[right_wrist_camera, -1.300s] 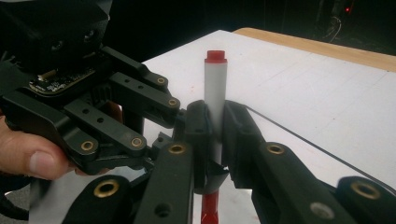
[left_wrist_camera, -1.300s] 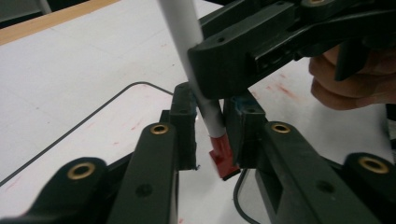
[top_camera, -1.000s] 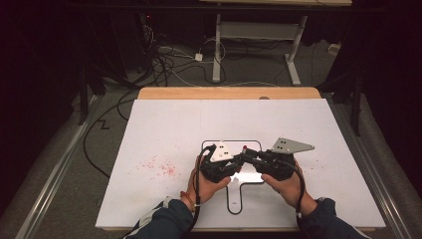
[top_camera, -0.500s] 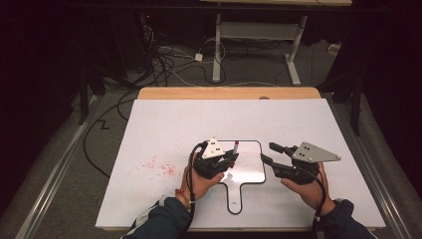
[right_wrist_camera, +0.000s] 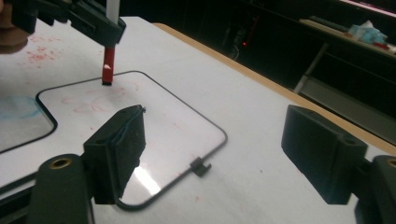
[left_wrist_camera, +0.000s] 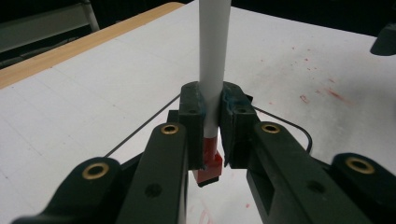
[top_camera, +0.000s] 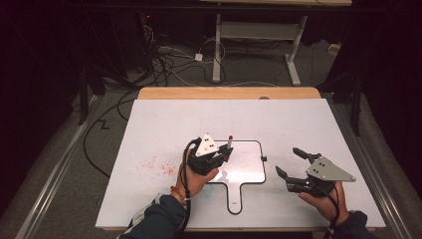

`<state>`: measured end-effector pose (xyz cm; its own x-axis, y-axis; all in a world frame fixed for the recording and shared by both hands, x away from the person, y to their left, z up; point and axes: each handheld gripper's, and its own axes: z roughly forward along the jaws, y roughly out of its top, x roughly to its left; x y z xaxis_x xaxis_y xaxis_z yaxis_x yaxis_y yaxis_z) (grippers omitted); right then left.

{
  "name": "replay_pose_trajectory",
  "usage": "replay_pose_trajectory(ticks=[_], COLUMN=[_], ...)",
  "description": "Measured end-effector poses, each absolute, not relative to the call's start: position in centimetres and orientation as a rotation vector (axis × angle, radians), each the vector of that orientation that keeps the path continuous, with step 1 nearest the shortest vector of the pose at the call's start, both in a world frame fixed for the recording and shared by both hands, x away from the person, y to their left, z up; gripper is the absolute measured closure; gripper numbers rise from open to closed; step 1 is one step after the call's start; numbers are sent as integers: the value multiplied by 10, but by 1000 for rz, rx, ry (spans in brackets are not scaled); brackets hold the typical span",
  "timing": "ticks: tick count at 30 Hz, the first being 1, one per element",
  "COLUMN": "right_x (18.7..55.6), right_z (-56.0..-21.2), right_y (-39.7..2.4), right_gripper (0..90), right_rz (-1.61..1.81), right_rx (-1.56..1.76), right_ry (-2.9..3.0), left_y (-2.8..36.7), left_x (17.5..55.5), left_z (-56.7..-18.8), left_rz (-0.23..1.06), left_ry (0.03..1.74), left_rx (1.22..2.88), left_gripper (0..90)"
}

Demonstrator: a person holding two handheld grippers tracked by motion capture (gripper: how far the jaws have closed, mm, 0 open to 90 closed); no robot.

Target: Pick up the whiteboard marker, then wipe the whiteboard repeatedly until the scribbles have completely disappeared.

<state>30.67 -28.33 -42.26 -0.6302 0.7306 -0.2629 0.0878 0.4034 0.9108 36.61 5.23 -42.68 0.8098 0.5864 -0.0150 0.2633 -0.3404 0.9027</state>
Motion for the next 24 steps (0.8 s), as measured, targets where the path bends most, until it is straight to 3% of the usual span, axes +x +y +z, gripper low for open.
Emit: replay_pose_trajectory(ticks=[8, 24], right_x=[290, 291], right_z=[-434, -445], right_y=[-300, -290], right_gripper=[217, 225], right_rz=[1214, 1201], right_rx=[743, 699], right_ry=[2017, 2100], left_y=[58, 62], left_x=[370, 393], left_z=[-426, -432], left_rz=[407, 425], left_ry=[645, 690], left_rx=[1930, 1921], left_gripper=[786, 787])
